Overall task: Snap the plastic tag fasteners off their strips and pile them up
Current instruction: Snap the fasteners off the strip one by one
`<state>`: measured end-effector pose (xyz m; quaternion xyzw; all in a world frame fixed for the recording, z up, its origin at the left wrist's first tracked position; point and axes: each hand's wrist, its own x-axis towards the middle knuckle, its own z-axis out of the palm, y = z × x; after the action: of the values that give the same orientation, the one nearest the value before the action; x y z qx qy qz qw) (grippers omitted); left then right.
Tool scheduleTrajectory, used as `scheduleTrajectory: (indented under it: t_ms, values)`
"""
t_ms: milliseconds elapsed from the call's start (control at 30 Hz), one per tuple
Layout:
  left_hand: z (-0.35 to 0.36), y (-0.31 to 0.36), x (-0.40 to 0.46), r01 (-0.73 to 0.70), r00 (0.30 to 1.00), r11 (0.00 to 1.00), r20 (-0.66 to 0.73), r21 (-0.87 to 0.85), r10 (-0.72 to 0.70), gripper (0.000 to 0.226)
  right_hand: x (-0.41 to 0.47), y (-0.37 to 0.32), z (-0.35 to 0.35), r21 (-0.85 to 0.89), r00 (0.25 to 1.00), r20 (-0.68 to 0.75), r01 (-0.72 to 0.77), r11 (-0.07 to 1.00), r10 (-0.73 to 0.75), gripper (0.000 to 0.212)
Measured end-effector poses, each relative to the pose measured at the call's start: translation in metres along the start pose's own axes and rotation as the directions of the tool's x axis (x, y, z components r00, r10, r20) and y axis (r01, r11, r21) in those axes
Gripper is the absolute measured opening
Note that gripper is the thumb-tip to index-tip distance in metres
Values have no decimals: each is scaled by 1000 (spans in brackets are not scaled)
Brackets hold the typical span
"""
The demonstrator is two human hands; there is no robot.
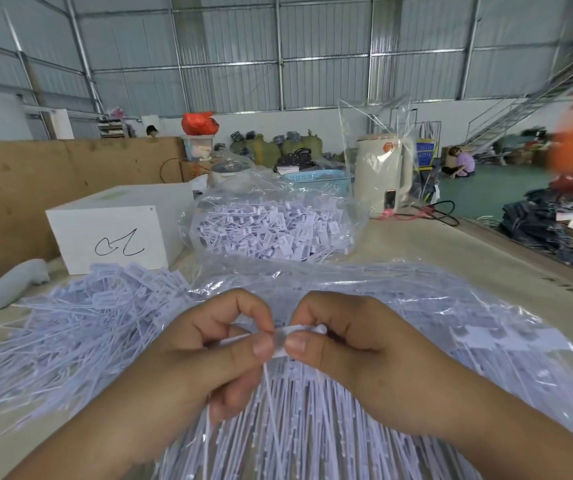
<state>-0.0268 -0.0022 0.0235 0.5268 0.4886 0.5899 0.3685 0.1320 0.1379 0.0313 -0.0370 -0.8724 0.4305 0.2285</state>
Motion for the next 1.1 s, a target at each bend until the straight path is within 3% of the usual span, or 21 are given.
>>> scheduleTrajectory:
  t_ms: [167, 367, 467, 567, 700, 767, 833, 933, 1100]
  values:
    - [11, -3, 5, -94, 988, 991, -135, -97, 81, 43, 2, 0, 8, -83, 992, -124, -9, 997, -1, 24]
    - [28, -8, 8, -198, 931, 979, -306, 40, 201, 21, 6, -2, 16, 11, 936, -352, -11, 1000, 14, 29]
    - [34, -12, 9, -206, 911, 976, -351, 73, 218, 20, 6, -2, 17, -19, 930, -368, -1, 1000, -6, 26]
    - [28, -10, 5, -156, 943, 988, -297, 9, 152, 26, 5, 2, 9, 16, 970, -238, -36, 999, 38, 28]
    - [13, -3, -1, -36, 998, 999, 58, -40, 38, 35, 1, 1, -6, 138, 983, 166, -98, 985, 75, 13]
    - [9, -2, -3, 9, 989, 1000, 145, 12, -11, 35, 0, -1, -7, 104, 963, 262, -85, 991, 56, 12]
    - [8, -4, -2, -13, 996, 998, 85, 65, 8, 30, 1, -3, -6, -10, 973, 225, -53, 999, 54, 22]
    - [16, -8, 4, -95, 989, 992, -110, 79, 103, 22, 2, -3, 0, -132, 997, 50, -50, 990, 57, 24]
    - [15, -8, 11, -190, 879, 980, -433, 64, 199, 16, 4, -5, -2, 7, 972, -233, -36, 999, 37, 35]
